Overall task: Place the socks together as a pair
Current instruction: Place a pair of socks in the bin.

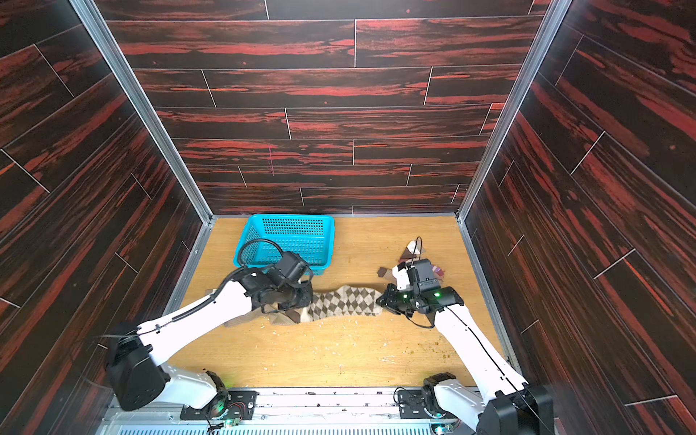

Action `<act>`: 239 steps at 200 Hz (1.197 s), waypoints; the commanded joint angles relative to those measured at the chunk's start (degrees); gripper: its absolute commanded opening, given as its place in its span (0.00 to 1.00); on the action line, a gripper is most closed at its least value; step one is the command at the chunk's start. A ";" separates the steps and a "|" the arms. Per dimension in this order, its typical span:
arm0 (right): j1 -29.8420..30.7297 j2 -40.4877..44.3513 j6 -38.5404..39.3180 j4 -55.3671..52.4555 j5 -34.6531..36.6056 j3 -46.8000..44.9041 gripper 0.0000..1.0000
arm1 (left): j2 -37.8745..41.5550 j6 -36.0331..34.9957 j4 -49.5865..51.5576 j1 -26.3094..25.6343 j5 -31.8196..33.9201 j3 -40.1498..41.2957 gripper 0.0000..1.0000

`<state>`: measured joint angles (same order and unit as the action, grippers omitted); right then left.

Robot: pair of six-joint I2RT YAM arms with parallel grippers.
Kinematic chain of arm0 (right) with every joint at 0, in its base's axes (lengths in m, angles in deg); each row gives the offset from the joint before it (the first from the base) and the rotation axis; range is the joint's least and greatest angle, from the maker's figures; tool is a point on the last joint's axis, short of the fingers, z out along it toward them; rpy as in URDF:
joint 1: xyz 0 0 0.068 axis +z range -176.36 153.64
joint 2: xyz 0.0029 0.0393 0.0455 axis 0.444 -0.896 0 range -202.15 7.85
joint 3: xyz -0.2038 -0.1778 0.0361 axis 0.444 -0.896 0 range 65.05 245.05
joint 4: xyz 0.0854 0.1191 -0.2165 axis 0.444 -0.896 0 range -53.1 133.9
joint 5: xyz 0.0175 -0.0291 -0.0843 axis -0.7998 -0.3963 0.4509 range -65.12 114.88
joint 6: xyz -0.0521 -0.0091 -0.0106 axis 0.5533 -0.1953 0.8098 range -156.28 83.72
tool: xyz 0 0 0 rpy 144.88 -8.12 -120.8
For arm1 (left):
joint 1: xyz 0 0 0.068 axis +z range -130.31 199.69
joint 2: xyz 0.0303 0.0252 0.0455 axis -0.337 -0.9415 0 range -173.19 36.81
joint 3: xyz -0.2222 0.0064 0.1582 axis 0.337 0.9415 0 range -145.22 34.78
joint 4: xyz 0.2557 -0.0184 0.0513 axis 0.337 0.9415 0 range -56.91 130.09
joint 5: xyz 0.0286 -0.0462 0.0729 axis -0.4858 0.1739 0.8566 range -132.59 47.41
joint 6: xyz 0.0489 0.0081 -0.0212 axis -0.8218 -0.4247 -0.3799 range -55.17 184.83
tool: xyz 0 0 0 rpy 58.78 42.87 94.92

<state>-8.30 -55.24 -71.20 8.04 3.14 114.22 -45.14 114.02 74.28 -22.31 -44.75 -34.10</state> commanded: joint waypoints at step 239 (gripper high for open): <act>10.06 -89.72 -16.80 -2.37 -5.81 103.94 0.00 | -45.29 -26.13 14.56 45.95 -12.07 -59.16 0.00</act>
<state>1.47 -146.36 -85.58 5.44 -1.38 225.58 -88.68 90.85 85.47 23.29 -56.74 -89.73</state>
